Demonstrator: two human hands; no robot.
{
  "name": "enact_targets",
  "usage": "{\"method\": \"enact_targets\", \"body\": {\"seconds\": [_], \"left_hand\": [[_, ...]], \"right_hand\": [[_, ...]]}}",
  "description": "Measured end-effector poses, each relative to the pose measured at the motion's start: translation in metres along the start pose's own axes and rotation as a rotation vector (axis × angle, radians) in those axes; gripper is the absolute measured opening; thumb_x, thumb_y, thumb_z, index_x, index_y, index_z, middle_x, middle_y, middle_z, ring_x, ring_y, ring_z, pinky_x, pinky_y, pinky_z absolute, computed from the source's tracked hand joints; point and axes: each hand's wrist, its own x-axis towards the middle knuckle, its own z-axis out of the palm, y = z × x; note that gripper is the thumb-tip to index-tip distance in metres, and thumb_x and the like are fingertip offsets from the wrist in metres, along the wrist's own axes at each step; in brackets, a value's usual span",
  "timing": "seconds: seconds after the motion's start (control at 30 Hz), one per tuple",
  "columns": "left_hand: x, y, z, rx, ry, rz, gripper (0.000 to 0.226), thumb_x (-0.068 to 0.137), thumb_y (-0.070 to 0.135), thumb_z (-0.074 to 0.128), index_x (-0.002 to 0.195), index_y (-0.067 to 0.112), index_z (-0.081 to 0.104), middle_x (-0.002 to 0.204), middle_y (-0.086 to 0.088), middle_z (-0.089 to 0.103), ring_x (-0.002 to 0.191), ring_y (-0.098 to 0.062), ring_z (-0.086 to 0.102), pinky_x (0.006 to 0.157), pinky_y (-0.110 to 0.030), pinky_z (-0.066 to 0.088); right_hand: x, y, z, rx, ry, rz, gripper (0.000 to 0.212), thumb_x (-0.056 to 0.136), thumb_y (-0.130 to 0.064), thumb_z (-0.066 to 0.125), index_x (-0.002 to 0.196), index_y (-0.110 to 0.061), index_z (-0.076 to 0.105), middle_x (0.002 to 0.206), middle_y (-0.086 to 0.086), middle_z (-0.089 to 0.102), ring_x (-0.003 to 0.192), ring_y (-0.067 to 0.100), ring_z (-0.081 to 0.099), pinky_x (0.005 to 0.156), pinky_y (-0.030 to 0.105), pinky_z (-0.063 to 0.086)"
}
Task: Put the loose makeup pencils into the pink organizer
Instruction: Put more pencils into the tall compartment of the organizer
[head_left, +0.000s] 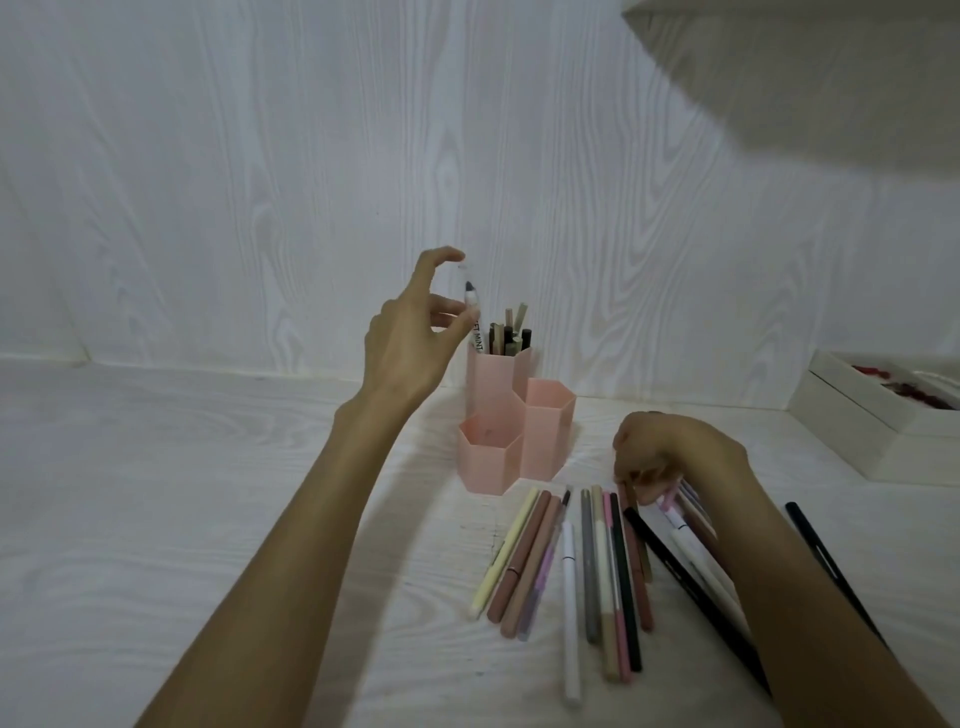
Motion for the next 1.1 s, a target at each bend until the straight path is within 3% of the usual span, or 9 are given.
{"method": "enact_targets", "body": {"seconds": [0.17,0.33,0.4,0.47,0.6,0.7,0.8,0.93,1.1], "left_hand": [[-0.003,0.000,0.006,0.101,-0.008,0.021,0.036,0.090,0.039,0.061,0.124,0.042,0.048,0.090,0.017,0.070,0.083,-0.001,0.066,0.072,-0.025,0.043],[-0.003,-0.007,0.009,0.196,-0.032,0.029,0.024,0.087,0.049,0.060,0.109,0.041,0.064,0.102,0.020,0.066,0.089,0.003,0.058,0.062,-0.014,0.032],[-0.003,-0.012,0.011,0.261,-0.065,0.039,0.023,0.089,0.049,0.057,0.102,0.036,0.071,0.112,0.018,0.063,0.100,-0.003,0.056,0.063,-0.020,0.031],[-0.002,-0.016,0.013,0.309,-0.116,0.049,0.029,0.093,0.049,0.052,0.102,0.032,0.073,0.118,0.015,0.061,0.110,-0.008,0.052,0.070,-0.026,0.032],[-0.001,-0.018,0.012,0.281,-0.218,0.023,0.037,0.097,0.049,0.041,0.109,0.030,0.070,0.126,0.014,0.059,0.120,-0.011,0.046,0.076,-0.030,0.032],[0.000,-0.014,0.006,0.153,-0.234,-0.032,0.027,0.094,0.046,0.050,0.108,0.033,0.069,0.122,0.017,0.062,0.111,-0.006,0.055,0.076,-0.026,0.034],[0.000,-0.007,-0.004,0.042,-0.266,-0.094,0.029,0.091,0.040,0.058,0.119,0.033,0.064,0.118,0.016,0.065,0.099,-0.007,0.064,0.080,-0.029,0.048],[0.006,-0.005,-0.022,0.051,-0.330,-0.169,0.038,0.089,0.035,0.062,0.126,0.026,0.059,0.122,0.008,0.065,0.101,-0.016,0.065,0.090,-0.045,0.053],[0.007,-0.002,-0.023,0.064,-0.467,-0.155,0.043,0.095,0.020,0.054,0.138,0.024,0.049,0.134,0.005,0.058,0.111,-0.021,0.061,0.098,-0.049,0.047]], "right_hand": [[-0.002,-0.001,0.000,0.014,0.023,-0.017,0.021,0.084,-0.008,0.062,0.068,-0.007,0.048,0.061,0.010,0.055,0.065,0.028,0.062,0.082,0.048,0.057],[-0.006,0.000,-0.003,0.066,0.003,-0.026,0.014,0.086,-0.005,0.061,0.079,-0.005,0.049,0.067,0.015,0.059,0.074,0.033,0.063,0.084,0.053,0.055],[-0.009,-0.001,-0.004,0.120,0.007,-0.015,0.012,0.087,-0.003,0.061,0.095,0.001,0.053,0.068,0.015,0.060,0.068,0.030,0.062,0.074,0.051,0.058],[-0.010,-0.001,-0.005,0.183,0.040,-0.023,0.029,0.085,0.001,0.062,0.112,0.005,0.051,0.075,0.018,0.061,0.063,0.028,0.061,0.070,0.051,0.058],[-0.013,-0.003,-0.004,0.258,0.083,-0.056,0.037,0.083,0.006,0.063,0.117,0.006,0.052,0.097,0.024,0.061,0.077,0.034,0.061,0.087,0.053,0.053],[-0.017,-0.002,-0.012,0.282,0.178,-0.087,0.038,0.082,0.005,0.065,0.117,0.003,0.053,0.104,0.022,0.063,0.072,0.029,0.063,0.074,0.041,0.059],[-0.027,0.002,-0.027,0.392,0.389,-0.141,0.042,0.082,0.002,0.066,0.121,-0.004,0.052,0.100,0.019,0.064,0.059,0.019,0.060,0.049,0.025,0.050],[-0.049,-0.002,-0.043,0.620,0.988,-0.503,0.036,0.081,-0.011,0.069,0.114,-0.013,0.054,0.094,0.003,0.066,0.077,0.025,0.068,0.076,0.041,0.057],[-0.088,-0.048,-0.036,0.956,1.331,-1.017,0.034,0.083,-0.014,0.069,0.113,-0.009,0.053,0.093,-0.014,0.059,0.090,0.006,0.067,0.070,0.021,0.058]]}}
